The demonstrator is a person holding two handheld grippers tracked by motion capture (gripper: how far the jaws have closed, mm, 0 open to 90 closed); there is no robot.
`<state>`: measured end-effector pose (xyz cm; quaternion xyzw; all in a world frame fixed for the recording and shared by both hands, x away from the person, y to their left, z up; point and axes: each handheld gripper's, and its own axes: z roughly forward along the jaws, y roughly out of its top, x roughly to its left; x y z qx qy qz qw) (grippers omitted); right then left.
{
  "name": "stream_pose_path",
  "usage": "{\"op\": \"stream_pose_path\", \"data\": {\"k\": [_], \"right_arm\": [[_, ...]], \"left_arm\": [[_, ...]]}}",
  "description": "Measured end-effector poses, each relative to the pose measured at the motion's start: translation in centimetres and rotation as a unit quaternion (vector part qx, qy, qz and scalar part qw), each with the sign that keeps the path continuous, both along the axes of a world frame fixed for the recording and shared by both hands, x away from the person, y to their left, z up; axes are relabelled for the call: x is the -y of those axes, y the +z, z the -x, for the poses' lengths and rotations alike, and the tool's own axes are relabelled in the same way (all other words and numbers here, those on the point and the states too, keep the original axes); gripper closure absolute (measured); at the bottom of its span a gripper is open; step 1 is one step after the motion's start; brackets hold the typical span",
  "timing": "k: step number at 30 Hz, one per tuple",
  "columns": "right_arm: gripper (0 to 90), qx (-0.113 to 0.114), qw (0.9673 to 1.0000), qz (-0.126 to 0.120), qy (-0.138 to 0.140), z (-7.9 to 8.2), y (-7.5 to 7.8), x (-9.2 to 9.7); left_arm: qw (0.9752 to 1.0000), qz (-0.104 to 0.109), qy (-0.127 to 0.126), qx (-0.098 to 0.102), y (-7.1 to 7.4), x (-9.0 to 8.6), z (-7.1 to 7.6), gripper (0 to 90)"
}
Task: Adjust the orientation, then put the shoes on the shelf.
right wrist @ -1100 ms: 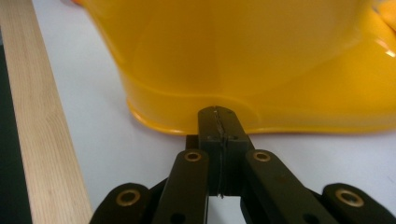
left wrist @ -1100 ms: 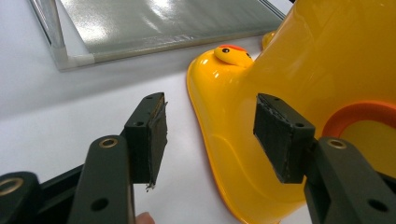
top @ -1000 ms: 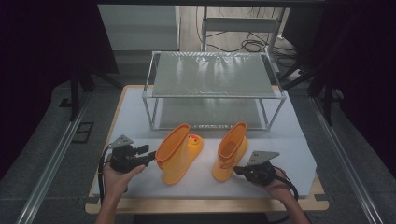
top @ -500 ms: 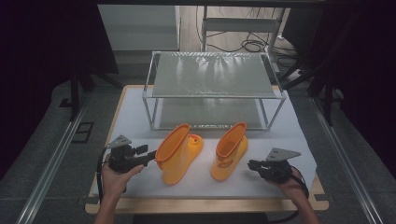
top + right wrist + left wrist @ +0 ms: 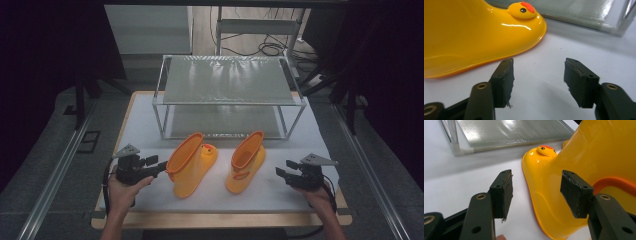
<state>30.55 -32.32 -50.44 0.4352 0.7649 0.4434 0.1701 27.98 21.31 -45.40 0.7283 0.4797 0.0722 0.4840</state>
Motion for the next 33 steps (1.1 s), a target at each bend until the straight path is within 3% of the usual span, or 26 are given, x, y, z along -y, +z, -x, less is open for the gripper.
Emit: {"op": "stream_pose_path", "data": {"k": [11,18,25,33], "right_arm": [[39.6,-0.002,1.0000,-0.009,-0.004,-0.3,0.0,0.2],[41.2,0.000,1.0000,-0.002,-0.001,-0.3,0.0,0.0],[41.9,-0.002,0.9999,0.016,0.002,-0.3,-0.2,-0.2],[42.5,-0.006,0.9997,0.022,-0.003,-0.3,-0.3,0.0]], "left_arm": [[0.9994,0.022,-0.025,-0.005,2.4,-0.5,-0.1,43.7],[0.9968,0.041,-0.067,-0.015,5.5,-1.0,-0.7,44.5],[0.9941,0.030,-0.101,-0.028,8.3,0.1,-1.5,44.8],[0.9905,0.001,-0.132,-0.039,11.6,2.2,-2.5,45.0]]}}
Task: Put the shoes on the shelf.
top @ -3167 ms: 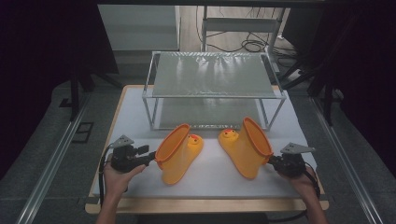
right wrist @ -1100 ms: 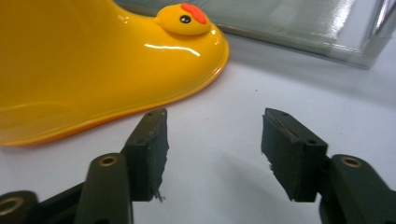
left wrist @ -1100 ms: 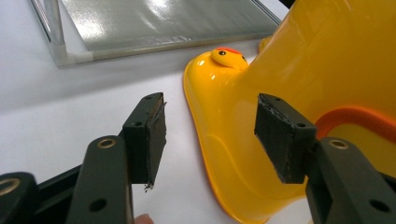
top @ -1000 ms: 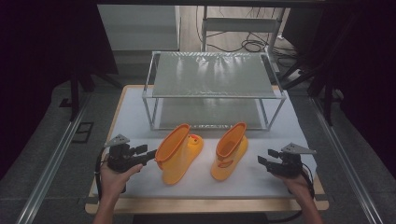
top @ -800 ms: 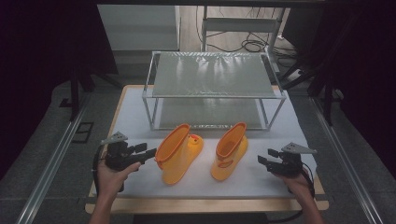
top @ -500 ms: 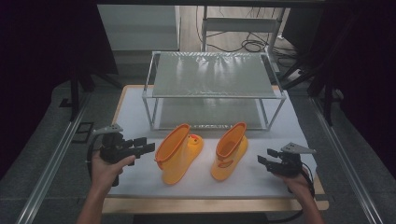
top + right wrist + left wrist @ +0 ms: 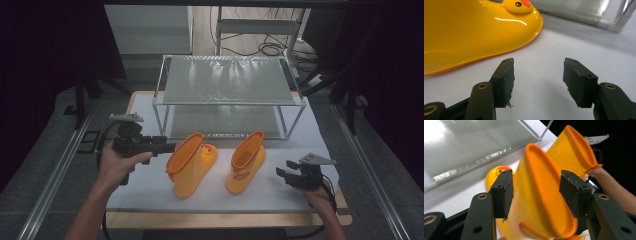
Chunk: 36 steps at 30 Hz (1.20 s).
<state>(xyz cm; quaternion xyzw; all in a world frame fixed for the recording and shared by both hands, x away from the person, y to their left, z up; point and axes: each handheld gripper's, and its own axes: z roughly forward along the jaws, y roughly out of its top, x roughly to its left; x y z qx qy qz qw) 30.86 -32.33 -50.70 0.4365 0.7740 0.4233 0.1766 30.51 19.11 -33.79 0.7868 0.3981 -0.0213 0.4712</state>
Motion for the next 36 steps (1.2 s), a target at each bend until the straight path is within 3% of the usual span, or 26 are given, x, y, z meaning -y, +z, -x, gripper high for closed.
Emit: {"op": "stream_pose_path", "data": {"k": [3,5,17,27,36], "right_arm": [[42.6,-0.002,1.0000,0.000,-0.006,-0.1,0.0,0.0],[42.6,-0.002,1.0000,0.003,-0.004,-0.2,0.0,-0.1],[42.7,-0.005,1.0000,0.005,-0.003,-0.3,0.0,-0.2],[42.9,-0.005,0.9999,0.006,-0.010,-0.4,0.0,0.0],[43.0,-0.006,0.9998,0.015,-0.007,-0.4,-0.1,-0.2]], "left_arm": [[0.9997,0.001,-0.023,-0.009,1.1,1.2,-0.3,44.9],[0.9991,-0.009,-0.039,-0.015,2.0,2.4,-0.6,45.0],[0.9961,-0.022,-0.081,-0.025,4.2,6.6,-2.1,45.1],[0.9934,-0.024,-0.103,-0.044,4.5,8.9,-3.4,45.3],[0.9904,-0.045,-0.118,-0.055,4.5,11.4,-4.2,45.9]]}}
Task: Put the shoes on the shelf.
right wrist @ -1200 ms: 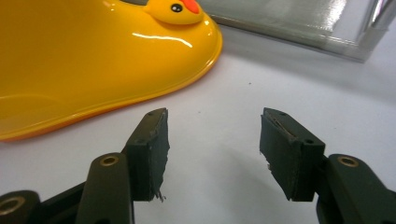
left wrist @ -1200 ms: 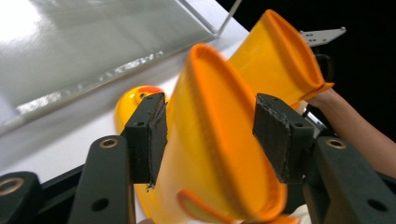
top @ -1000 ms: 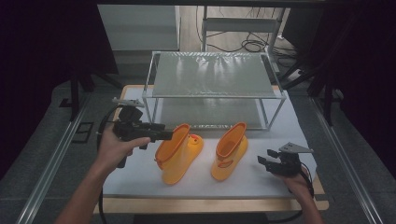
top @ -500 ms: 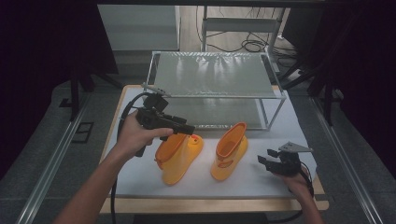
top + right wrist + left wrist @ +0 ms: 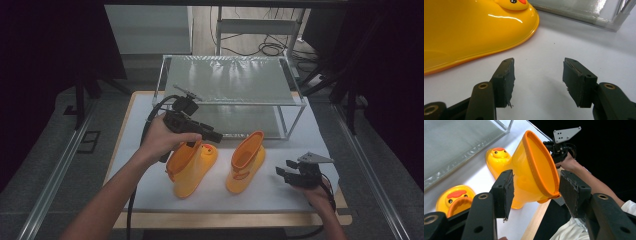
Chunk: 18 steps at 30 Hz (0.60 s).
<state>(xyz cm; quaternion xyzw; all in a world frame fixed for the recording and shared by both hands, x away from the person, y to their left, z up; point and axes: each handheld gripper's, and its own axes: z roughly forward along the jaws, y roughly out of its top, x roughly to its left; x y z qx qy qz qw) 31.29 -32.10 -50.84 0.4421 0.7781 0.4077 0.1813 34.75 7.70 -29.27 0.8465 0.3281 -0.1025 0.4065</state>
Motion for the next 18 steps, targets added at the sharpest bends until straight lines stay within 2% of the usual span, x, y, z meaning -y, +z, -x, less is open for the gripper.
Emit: {"op": "stream_pose_path", "data": {"k": [13,18], "right_arm": [[43.0,-0.002,1.0000,0.003,-0.002,0.0,0.0,0.0],[43.0,-0.001,1.0000,0.002,-0.003,0.0,-0.1,0.0]], "left_arm": [[0.9990,-0.034,-0.023,-0.016,-0.4,3.6,-1.3,46.0],[0.9990,-0.033,-0.017,-0.026,-0.9,4.5,-1.5,46.1]]}}
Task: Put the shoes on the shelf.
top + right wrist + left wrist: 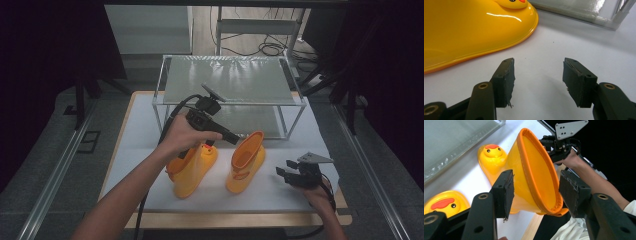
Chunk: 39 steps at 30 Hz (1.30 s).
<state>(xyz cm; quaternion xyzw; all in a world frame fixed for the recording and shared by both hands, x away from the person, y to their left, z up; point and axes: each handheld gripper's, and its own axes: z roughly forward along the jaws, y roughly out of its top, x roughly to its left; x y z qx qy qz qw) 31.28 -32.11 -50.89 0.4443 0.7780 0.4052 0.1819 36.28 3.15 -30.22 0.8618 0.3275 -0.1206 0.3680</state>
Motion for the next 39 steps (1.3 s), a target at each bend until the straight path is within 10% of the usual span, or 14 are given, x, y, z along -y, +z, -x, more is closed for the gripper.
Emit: {"op": "stream_pose_path", "data": {"k": [15,39], "right_arm": [[43.1,0.001,1.0000,0.003,-0.005,0.0,0.0,0.1],[43.1,-0.002,0.9999,0.000,-0.014,-0.1,0.0,0.4]], "left_arm": [[0.9997,-0.023,-0.001,-0.011,-1.1,2.1,-0.6,46.1],[0.9918,-0.127,-0.011,-0.010,-3.7,5.8,-1.2,57.0]]}}
